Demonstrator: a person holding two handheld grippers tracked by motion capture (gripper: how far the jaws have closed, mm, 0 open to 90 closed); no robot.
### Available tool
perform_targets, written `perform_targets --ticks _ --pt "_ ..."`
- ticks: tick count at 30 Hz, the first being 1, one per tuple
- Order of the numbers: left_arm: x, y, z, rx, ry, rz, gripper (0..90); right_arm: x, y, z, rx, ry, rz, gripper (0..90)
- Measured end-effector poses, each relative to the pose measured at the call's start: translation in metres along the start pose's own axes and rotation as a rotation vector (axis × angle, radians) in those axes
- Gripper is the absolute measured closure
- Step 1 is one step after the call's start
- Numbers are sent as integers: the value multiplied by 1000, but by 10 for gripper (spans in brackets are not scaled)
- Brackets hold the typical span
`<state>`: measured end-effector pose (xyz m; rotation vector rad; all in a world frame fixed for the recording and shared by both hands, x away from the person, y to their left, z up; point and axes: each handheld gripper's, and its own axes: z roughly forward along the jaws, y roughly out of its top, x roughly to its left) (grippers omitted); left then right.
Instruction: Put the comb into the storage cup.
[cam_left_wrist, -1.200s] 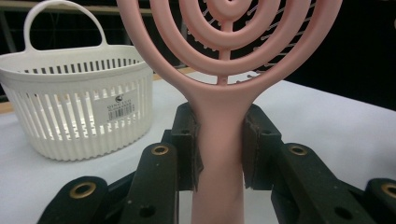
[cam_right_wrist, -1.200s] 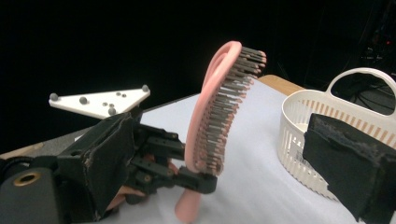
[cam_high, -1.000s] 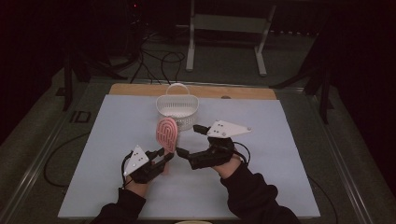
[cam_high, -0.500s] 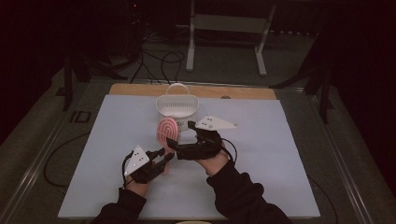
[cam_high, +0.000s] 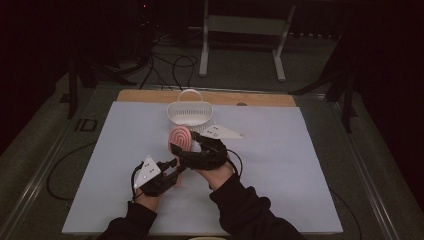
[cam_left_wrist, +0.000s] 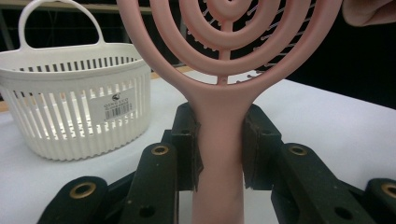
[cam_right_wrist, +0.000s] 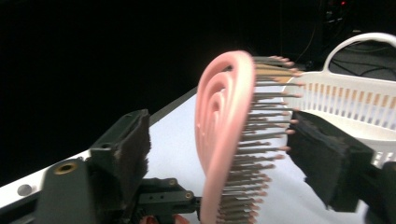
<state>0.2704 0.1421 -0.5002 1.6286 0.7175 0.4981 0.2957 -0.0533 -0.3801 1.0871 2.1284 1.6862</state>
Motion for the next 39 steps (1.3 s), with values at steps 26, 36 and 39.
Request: perform_targets --ticks 26,36,39 --pt "0 0 1 12 -7 -6 712 0 -9 13 37 -64 39 624" --pt "0 3 1 11 -13 -11 711 -2 -8 12 24 -26 33 639" --pt "1 5 1 10 -30 -26 703 -4 -7 11 14 -5 20 640"
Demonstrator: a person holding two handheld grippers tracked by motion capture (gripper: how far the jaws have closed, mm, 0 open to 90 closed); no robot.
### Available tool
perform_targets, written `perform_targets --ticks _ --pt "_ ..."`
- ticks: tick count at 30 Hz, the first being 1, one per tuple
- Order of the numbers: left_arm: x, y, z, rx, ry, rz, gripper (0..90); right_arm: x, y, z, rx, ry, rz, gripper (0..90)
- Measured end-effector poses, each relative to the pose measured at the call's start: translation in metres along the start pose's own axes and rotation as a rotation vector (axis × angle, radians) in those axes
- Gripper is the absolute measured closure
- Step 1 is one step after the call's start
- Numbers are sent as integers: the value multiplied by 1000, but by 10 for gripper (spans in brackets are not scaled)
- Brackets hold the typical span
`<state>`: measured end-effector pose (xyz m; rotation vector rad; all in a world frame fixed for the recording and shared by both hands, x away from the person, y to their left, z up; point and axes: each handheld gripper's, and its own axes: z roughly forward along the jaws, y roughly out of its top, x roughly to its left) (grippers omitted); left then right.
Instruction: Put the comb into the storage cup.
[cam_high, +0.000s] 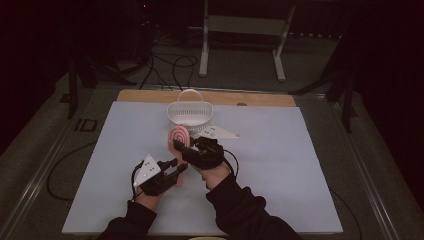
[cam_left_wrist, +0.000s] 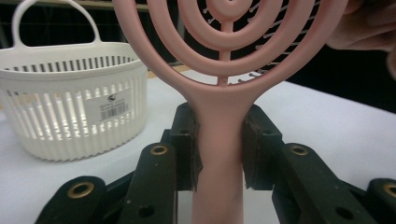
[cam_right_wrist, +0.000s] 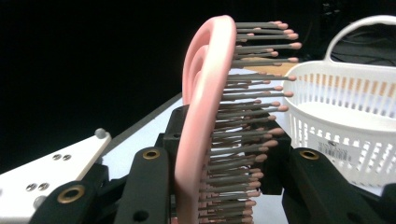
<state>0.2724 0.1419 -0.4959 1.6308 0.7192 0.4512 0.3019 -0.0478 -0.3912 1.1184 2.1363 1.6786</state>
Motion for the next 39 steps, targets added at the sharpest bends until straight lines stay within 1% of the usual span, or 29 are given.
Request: perform_targets --ticks 1,2,3,5,6,10,11,12,13,15,16,17,19,20,21,22,23,24,25,26,28,29,31,33,34,35,37,38,39 --pt "0 1 0 6 -2 -4 695 -1 0 0 -1 6 -2 640" --pt "0 1 1 11 -6 -5 630 -1 1 0 1 18 -3 641" --pt "-1 2 2 20 -13 -4 602 -1 1 0 -2 23 -6 641" --pt "-2 2 2 28 -18 -6 560 -1 2 -1 -5 22 -22 641" --pt "-2 1 3 31 -16 -10 520 -1 3 -1 -10 21 -36 641" --pt "0 1 4 42 -23 -38 447 -3 7 -4 -19 22 -57 641" --pt "1 1 3 43 -27 -52 437 -3 8 -4 -19 21 -61 641" --pt "2 1 4 50 -27 -54 420 -5 10 -5 -24 22 -62 641" --pt "2 1 4 51 -14 -59 394 -5 11 -6 -28 21 -65 641" --pt "3 2 4 58 -9 -63 361 -7 14 -8 -29 26 -72 641" --pt "4 2 4 61 -3 -64 327 -8 15 -9 -31 28 -79 641" --pt "5 3 3 65 -4 -71 313 -9 16 -9 -32 29 -81 641" --pt "6 3 4 84 -2 -74 277 -10 18 -11 -32 27 -91 640" --pt "6 3 4 88 -6 -74 261 -11 19 -13 -32 29 -93 641" --pt "7 3 5 104 -13 -73 255 -11 20 -13 -34 31 -98 641" --pt "7 3 5 111 -10 -73 221 -13 21 -14 -35 31 -108 641" --pt "8 3 5 113 -22 -79 211 -13 21 -15 -35 32 -111 641" --pt "8 3 5 113 -22 -79 202 -13 21 -15 -35 32 -111 641" --pt "8 4 6 136 -27 -75 202 -15 22 -17 -37 40 -113 641" --pt "9 4 6 141 -43 -73 160 -17 24 -19 -34 41 -118 641" --pt "10 4 6 158 -42 -70 154 -21 25 -21 -41 46 -124 641" --pt "11 4 7 170 -58 -75 138 -21 25 -22 -39 44 -128 641" --pt "12 4 7 187 -73 -76 103 -24 26 -23 -38 46 -132 641" --pt "13 4 7 201 -106 -78 46 -25 26 -24 -34 49 -138 641" --pt "13 4 8 204 -115 -80 22 -26 27 -25 -34 49 -141 641" --pt "13 4 8 213 -135 -84 15 -27 27 -26 -36 53 -141 641" --pt "13 6 8 223 -153 -84 5 -29 28 -27 -33 54 -151 641" --pt "14 7 8 228 -157 -89 5 -30 29 -28 -31 55 -164 641" --pt "15 7 7 231 -152 -89 4 -31 30 -28 -31 54 -170 641"
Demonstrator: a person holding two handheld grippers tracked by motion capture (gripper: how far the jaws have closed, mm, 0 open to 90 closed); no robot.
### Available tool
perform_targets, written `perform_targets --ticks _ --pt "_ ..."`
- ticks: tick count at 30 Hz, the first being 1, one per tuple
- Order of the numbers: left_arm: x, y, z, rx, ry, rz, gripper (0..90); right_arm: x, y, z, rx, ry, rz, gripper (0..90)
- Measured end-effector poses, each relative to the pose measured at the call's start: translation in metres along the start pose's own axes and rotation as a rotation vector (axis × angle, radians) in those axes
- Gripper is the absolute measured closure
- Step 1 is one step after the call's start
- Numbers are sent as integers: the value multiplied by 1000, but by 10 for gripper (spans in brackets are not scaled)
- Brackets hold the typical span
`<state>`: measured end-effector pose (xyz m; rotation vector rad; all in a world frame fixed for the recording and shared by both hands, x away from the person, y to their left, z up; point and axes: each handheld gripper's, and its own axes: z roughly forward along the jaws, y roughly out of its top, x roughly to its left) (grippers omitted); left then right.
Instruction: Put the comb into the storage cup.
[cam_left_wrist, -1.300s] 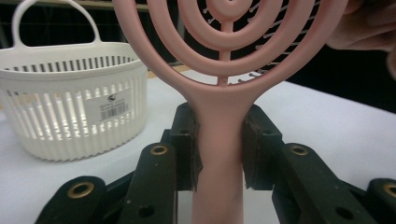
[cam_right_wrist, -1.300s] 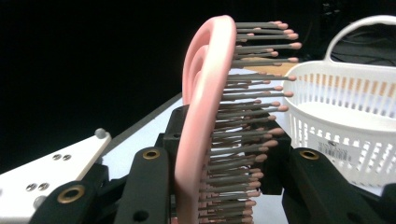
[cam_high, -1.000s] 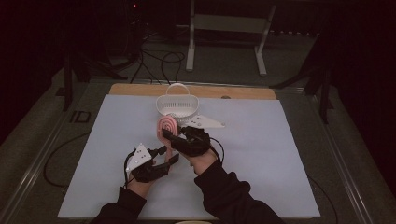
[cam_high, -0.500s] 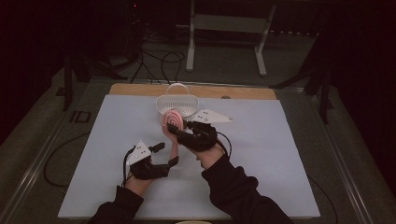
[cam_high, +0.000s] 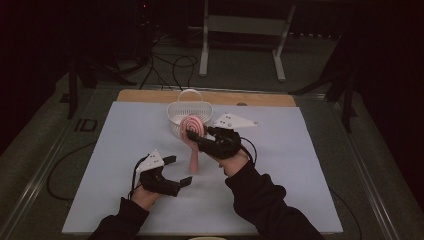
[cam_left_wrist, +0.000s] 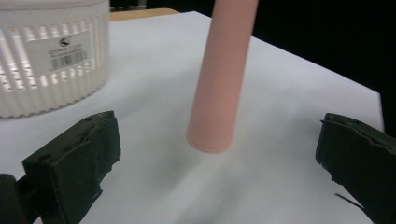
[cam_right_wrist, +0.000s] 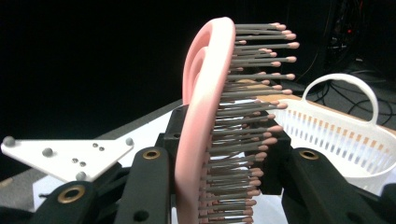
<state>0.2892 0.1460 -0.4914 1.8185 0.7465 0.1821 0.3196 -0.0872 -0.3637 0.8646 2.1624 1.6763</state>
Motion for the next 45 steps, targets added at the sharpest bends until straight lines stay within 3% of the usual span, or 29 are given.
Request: perform_targets --ticks 19,31,45 --pt "7 -4 -30 67 -14 43 3 -13 8 -17 -20 9 -58 641" --pt "13 -25 -49 68 29 40 3 -19 12 -26 -31 12 -74 641" --pt "15 -40 -66 83 99 41 4 -23 30 -36 -64 -28 -120 641"
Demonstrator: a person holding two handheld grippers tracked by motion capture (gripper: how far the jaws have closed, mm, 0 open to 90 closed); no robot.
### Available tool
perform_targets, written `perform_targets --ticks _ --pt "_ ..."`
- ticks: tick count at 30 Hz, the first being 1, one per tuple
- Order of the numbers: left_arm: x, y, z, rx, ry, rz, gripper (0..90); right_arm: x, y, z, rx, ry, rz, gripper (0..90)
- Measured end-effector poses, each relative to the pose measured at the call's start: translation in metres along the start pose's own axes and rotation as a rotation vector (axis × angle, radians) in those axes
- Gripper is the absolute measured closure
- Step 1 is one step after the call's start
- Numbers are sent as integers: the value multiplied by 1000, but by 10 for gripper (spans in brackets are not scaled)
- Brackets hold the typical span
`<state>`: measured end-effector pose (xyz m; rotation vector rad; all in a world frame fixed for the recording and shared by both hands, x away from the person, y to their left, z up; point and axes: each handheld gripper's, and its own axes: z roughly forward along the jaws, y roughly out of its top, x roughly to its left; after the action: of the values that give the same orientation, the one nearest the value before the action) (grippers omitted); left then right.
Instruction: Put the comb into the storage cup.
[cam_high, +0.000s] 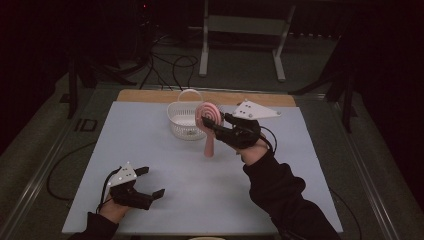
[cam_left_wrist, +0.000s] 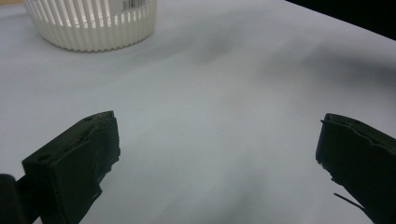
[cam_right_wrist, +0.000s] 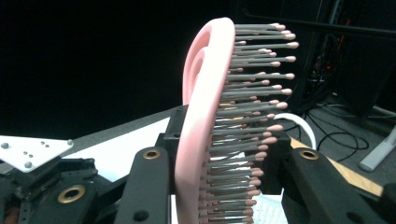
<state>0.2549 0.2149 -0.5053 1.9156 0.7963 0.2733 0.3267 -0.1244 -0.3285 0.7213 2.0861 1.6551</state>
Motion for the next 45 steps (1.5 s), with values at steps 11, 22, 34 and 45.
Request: perform_targets --ticks 11,22,34,45 --pt "1 -3 -1 2 -3 0 4 -8 11 -3 -21 -21 -37 641" --pt "1 -4 -2 -8 2 -7 4 -19 24 0 -34 -48 -76 641" --pt "1 -4 -3 -11 -1 -4 4 -26 38 13 -42 -76 -98 641" --pt "1 -3 -3 -13 -5 1 4 -33 49 26 -42 -96 -120 641"
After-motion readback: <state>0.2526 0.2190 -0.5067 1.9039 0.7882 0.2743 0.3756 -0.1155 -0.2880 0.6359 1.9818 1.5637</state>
